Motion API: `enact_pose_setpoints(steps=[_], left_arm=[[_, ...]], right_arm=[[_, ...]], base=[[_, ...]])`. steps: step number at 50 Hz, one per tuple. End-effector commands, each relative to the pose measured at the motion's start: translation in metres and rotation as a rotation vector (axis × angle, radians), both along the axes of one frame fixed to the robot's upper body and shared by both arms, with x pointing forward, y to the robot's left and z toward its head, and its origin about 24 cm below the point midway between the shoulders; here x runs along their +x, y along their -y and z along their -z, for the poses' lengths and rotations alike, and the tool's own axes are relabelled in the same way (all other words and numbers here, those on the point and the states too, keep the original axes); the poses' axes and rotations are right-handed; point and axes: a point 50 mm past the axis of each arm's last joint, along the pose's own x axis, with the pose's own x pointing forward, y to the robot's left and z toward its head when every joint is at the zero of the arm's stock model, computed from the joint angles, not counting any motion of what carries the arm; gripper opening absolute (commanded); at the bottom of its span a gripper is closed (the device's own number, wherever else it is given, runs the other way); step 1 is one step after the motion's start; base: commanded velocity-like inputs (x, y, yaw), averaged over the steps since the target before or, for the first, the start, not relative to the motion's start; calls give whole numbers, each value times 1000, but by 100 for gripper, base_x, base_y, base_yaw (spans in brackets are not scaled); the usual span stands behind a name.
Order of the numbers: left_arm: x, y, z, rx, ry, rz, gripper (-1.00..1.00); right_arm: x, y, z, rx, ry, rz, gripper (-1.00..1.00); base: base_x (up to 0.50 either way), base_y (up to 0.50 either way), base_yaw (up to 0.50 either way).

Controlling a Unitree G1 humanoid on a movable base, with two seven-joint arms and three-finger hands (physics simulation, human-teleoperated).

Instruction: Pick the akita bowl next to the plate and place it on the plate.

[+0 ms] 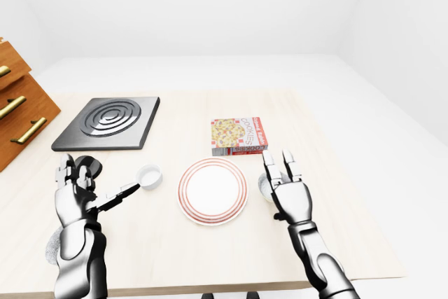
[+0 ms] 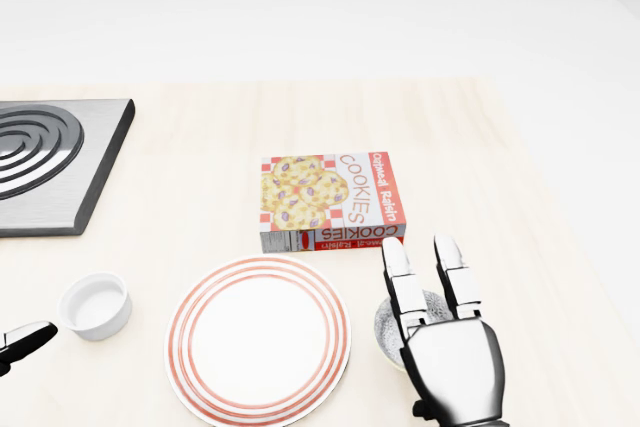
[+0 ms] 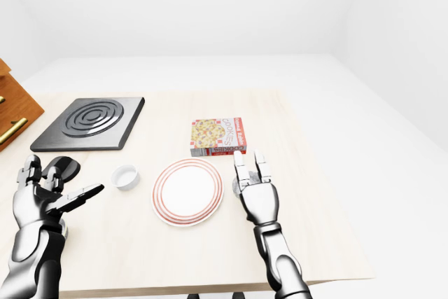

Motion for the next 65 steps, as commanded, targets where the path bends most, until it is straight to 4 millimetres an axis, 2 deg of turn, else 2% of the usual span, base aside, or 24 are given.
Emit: enact_pose_setpoints(steps=[1, 11, 15, 29, 30, 34, 35, 36, 40, 42, 45, 49, 52, 58, 63, 64, 65], left_arm=[[0, 0, 2, -2, -8, 1, 100], [-1, 3, -6, 15, 21, -4, 100], [-1, 3, -6, 17, 20, 1, 100], [1, 1, 3, -6, -13, 4, 100], [0, 2, -3, 5, 11, 0, 100], [0, 1, -1, 0, 3, 0, 100], [0, 1, -2, 1, 9, -1, 100], [0, 1, -4, 3, 17, -1, 100], [1, 0, 3, -8, -12, 6, 100], [2, 1, 0, -1, 1, 5, 100], [3, 3, -2, 6, 5, 9, 100], [4, 2, 6, -2, -26, 17, 100], [5, 3, 6, 2, -29, 20, 100], [5, 2, 10, -1, -42, 20, 100], [4, 4, 5, 6, -29, 20, 100], [4, 3, 8, 0, -40, 22, 100], [4, 3, 10, -1, -40, 22, 100]], right_arm=[[-8, 13, 23, -18, -107, 43, 100], [0, 18, 32, -12, -151, 67, 100], [5, 20, 42, -2, -203, 81, 100], [13, 13, 65, -66, -325, 39, 100], [14, 12, 67, -78, -340, 31, 100], [11, 10, 71, -96, -355, 17, 100], [10, 10, 71, -97, -357, 15, -67], [8, 10, 72, -102, -358, 11, -100], [0, 15, 72, -94, -350, 25, -100], [-3, 17, 69, -90, -331, 31, -100], [-8, 23, 62, -77, -295, 51, -100], [-14, 30, 53, -63, -253, 78, -100], [-20, 32, 40, -61, -190, 85, -100], [-21, 36, 29, -45, -139, 108, -100], [-22, 36, 24, -49, -114, 108, -100], [-11, 33, 4, -132, -15, 64, -100], [-8, 33, -3, -132, 14, 66, -100]], base=[[0, 0, 0], [0, 0, 0], [0, 0, 0], [0, 0, 0], [1, 0, 0], [0, 0, 0], [0, 0, 0], [0, 0, 0], [0, 0, 0], [1, 0, 0], [0, 0, 0], [0, 0, 0], [0, 0, 0], [0, 0, 0], [0, 0, 0], [0, 0, 0], [0, 0, 0]])
